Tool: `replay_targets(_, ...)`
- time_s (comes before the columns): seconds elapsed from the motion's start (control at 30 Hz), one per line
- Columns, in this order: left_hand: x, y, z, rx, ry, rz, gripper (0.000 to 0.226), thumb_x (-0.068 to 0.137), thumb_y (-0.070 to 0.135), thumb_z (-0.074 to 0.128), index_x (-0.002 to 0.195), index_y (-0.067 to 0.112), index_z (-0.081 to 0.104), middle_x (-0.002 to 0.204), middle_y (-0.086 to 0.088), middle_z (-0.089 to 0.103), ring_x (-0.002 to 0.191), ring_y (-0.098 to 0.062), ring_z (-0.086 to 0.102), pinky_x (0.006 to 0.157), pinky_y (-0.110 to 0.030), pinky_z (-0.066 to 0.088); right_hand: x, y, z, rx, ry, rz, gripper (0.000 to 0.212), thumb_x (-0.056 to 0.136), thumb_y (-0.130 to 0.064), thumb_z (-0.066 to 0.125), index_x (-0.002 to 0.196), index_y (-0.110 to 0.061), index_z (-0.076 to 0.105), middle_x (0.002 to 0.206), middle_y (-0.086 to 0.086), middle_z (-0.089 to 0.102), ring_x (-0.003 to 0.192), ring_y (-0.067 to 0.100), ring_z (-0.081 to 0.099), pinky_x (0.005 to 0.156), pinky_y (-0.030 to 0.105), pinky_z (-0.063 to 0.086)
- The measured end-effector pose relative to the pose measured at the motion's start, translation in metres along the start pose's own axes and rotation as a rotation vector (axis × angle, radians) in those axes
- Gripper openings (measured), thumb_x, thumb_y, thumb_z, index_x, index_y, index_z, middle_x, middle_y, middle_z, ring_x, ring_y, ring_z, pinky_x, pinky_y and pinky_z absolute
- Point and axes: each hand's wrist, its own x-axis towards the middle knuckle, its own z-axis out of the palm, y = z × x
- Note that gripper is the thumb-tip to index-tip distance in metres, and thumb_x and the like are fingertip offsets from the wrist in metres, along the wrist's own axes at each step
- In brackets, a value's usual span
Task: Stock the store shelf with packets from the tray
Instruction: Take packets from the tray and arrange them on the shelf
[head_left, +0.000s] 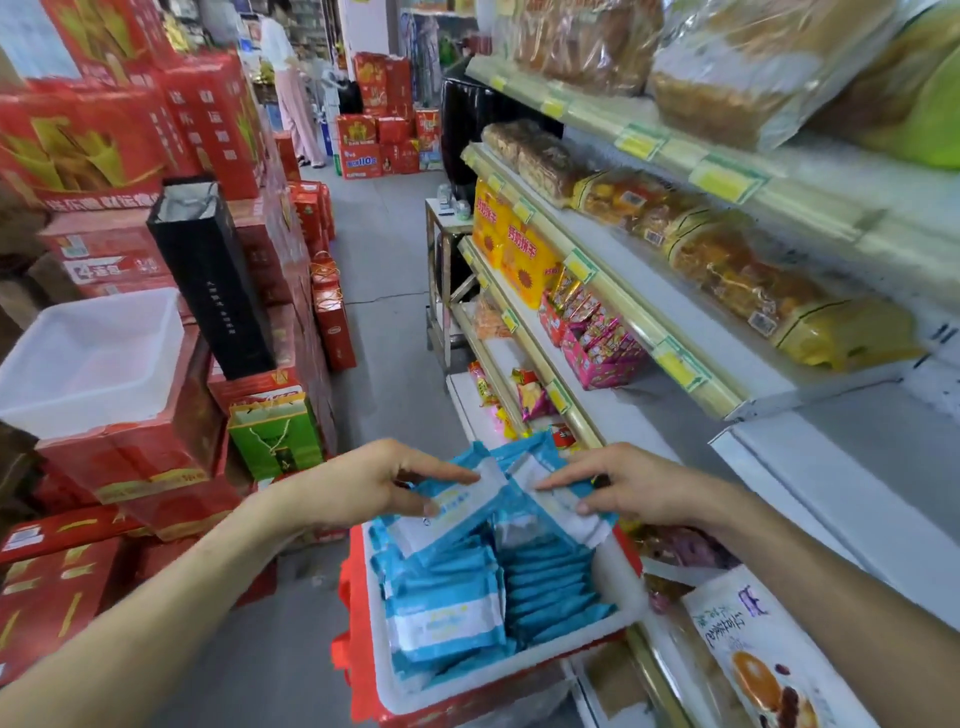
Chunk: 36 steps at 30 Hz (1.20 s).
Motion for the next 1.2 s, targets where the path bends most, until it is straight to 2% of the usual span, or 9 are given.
replay_targets(0.1,0.030,0.013,-0.036,0.008,-0.027,0.053,0.049,0.099,0.028,0.071,0.137,0.057,0.059,0.120,-0.002,0.072,0.096,-0.013,0.054,0.093,-0.054,0.053,-0.026,-0.015,-0.030,-0.037,0.091,0.036,0.053,0.094,-0.013,0.074,0.128,-0.053,0.067,0.116,-0.035,0.064,0.111,-0.011,0.058,0.091,0.015,0.047)
replay_targets(0.2,0.072,0.048,-0.071,0.045,-0.054,0.203,0.053,0.100,0.015,0.069,0.136,0.053,0.062,0.142,0.022,0.062,0.129,0.000,0.059,0.109,-0.024,0.046,-0.064,-0.036,-0.070,-0.145,0.164,0.080,0.047,0.097,-0.019,0.072,0.132,-0.051,0.066,0.097,-0.048,0.056,0.094,-0.019,0.055,0.077,0.007,0.040)
replay_targets(0.27,0.102,0.082,-0.092,0.110,-0.045,0.297,0.056,0.100,0.010,0.068,0.133,0.055,0.064,0.140,0.031,0.060,0.133,0.005,0.054,0.107,-0.018,0.045,-0.093,-0.051,-0.099,-0.190,0.217,0.104,0.043,0.098,-0.018,0.071,0.134,-0.042,0.068,0.093,-0.053,0.053,0.091,-0.022,0.053,0.075,0.004,0.038)
replay_targets(0.4,0.157,0.159,-0.119,0.158,-0.086,0.449,0.058,0.102,0.004,0.062,0.126,0.057,0.068,0.139,0.035,0.058,0.124,0.004,0.060,0.097,-0.028,0.055,-0.152,-0.085,-0.144,-0.303,0.319,0.220,0.044,0.099,-0.016,0.069,0.132,-0.044,0.068,0.104,-0.040,0.059,0.093,-0.012,0.054,0.075,0.010,0.036)
replay_targets(0.57,0.198,0.259,-0.128,0.070,-0.118,0.630,0.055,0.097,-0.006,0.061,0.118,0.042,0.078,0.135,0.029,0.064,0.124,0.004,0.060,0.086,-0.017,0.054,-0.212,-0.132,-0.178,-0.392,0.445,0.336,0.044,0.094,-0.006,0.070,0.131,-0.031,0.072,0.105,-0.022,0.059,0.085,-0.020,0.050,0.075,0.007,0.035)
replay_targets(0.7,0.222,0.326,-0.132,0.008,-0.084,0.754,0.042,0.087,0.003,0.069,0.114,0.032,0.081,0.126,0.006,0.074,0.121,-0.026,0.066,0.103,-0.056,0.051,-0.261,-0.165,-0.202,-0.386,0.558,0.342,0.042,0.091,0.000,0.070,0.123,-0.027,0.076,0.103,-0.027,0.064,0.085,-0.012,0.058,0.073,0.008,0.041)
replay_targets(0.77,0.234,0.354,-0.131,0.052,-0.057,0.811,0.048,0.090,-0.006,0.066,0.114,0.032,0.081,0.125,0.002,0.074,0.120,-0.033,0.066,0.102,-0.059,0.049,-0.290,-0.169,-0.220,-0.421,0.590,0.382,0.041,0.092,-0.004,0.070,0.121,-0.033,0.076,0.107,-0.020,0.068,0.087,0.001,0.061,0.071,0.014,0.045)
replay_targets(0.97,0.258,0.433,-0.104,0.126,-0.049,0.868,0.055,0.095,-0.009,0.061,0.116,0.039,0.079,0.125,0.022,0.071,0.102,-0.007,0.070,0.073,-0.018,0.055,-0.401,-0.123,-0.281,-0.397,0.674,0.603,0.042,0.096,-0.010,0.070,0.118,-0.045,0.075,0.128,-0.016,0.066,0.111,0.012,0.062,0.098,0.034,0.051)
replay_targets(1.2,0.281,0.467,-0.085,0.235,0.006,0.809,0.053,0.099,0.002,0.063,0.118,0.050,0.074,0.131,0.021,0.066,0.106,-0.008,0.067,0.081,-0.029,0.057,-0.473,-0.013,-0.336,-0.407,0.665,0.820,0.044,0.095,-0.003,0.068,0.112,-0.043,0.075,0.119,-0.015,0.061,0.101,0.015,0.059,0.083,0.020,0.047)
